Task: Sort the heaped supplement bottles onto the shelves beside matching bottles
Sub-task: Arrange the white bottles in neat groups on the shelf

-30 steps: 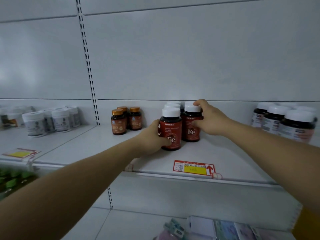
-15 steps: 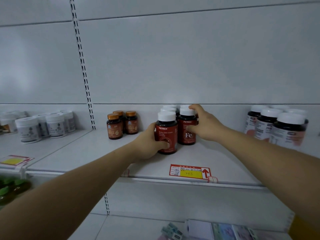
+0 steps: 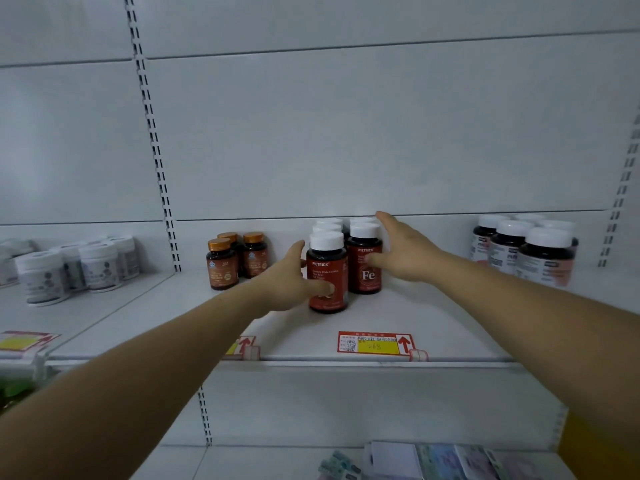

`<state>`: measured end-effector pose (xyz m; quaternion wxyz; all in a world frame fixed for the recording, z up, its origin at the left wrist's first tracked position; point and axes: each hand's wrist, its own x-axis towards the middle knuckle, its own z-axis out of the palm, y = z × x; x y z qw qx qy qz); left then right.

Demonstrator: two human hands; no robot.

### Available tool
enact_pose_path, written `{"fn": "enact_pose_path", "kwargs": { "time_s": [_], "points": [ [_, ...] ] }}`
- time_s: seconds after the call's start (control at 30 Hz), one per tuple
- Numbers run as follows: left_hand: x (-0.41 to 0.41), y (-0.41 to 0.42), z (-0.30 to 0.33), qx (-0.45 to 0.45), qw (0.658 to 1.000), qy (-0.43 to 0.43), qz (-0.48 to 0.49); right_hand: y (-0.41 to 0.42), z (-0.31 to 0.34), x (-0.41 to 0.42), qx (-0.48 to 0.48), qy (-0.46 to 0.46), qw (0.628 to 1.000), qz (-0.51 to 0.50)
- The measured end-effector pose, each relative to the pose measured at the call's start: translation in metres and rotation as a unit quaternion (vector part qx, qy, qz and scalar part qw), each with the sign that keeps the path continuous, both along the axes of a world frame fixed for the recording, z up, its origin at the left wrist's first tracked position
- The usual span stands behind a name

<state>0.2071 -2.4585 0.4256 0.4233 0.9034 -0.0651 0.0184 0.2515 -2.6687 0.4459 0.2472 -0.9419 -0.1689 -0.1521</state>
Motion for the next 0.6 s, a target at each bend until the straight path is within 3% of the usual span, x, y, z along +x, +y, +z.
{"fn": "enact_pose_path", "kwargs": {
  "time_s": [0.2, 0.37, 0.6],
  "points": [
    [-0.025, -0.003, 0.036, 0.175, 0.979, -0.109, -0.010, -0.025, 0.029, -0.024, -0.084, -0.023, 0.994, -0.065],
    [-0.037, -0.033, 0.057, 0.200, 0.962, -0.171, -0.072, -0.060, 0.045, -0.047, -0.107, -0.029, 0.985, -0.132],
    [-0.042, -0.102, 0.045, 0.213, 0.957, -0.154, -0.121, -0.125, 0.052, -0.066, -0.089, -0.040, 0.979, -0.179]
  ]
}}
